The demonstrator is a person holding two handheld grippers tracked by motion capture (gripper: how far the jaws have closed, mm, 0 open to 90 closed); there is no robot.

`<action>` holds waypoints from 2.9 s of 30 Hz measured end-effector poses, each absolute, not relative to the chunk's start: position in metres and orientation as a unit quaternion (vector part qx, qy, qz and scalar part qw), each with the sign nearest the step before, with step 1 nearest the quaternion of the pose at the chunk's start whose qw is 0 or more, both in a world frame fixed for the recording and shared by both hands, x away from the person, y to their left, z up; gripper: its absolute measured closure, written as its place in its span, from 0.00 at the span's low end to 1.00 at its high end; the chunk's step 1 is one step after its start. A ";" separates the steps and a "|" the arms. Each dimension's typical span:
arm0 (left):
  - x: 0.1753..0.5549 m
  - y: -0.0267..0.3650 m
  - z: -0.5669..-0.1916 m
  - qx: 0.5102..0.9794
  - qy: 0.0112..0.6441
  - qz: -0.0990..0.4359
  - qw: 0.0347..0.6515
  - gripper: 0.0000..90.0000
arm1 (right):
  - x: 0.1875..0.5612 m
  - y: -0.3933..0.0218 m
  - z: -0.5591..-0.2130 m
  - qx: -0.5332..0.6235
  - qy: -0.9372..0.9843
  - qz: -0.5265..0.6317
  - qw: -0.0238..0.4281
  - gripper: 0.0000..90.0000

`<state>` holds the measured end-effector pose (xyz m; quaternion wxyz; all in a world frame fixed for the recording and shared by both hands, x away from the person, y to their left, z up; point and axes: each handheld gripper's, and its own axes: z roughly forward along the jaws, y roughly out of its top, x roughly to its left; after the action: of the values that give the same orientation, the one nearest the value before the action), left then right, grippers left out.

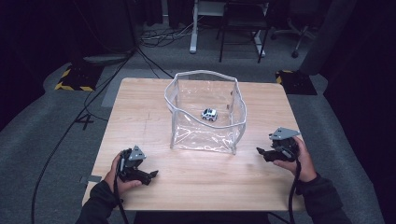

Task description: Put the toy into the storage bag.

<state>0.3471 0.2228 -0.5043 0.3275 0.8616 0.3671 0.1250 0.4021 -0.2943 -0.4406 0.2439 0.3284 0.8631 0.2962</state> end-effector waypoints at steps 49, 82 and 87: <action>0.347 0.223 -0.504 0.862 0.367 0.127 0.327 0.01 | 0.370 -0.364 -0.493 0.390 0.837 0.314 0.219 0.26; 0.348 0.223 -0.504 0.859 0.376 0.126 0.323 0.01 | 0.354 -0.393 -0.503 0.458 0.791 0.349 0.207 0.17; 0.348 0.223 -0.504 0.860 0.377 0.124 0.322 0.01 | 0.354 -0.393 -0.503 0.458 0.791 0.349 0.207 0.17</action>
<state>0.3479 0.2227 -0.5037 0.3221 0.8597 0.3766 0.1235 0.3538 -0.3931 -0.5034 0.2074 0.4578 0.7907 0.3495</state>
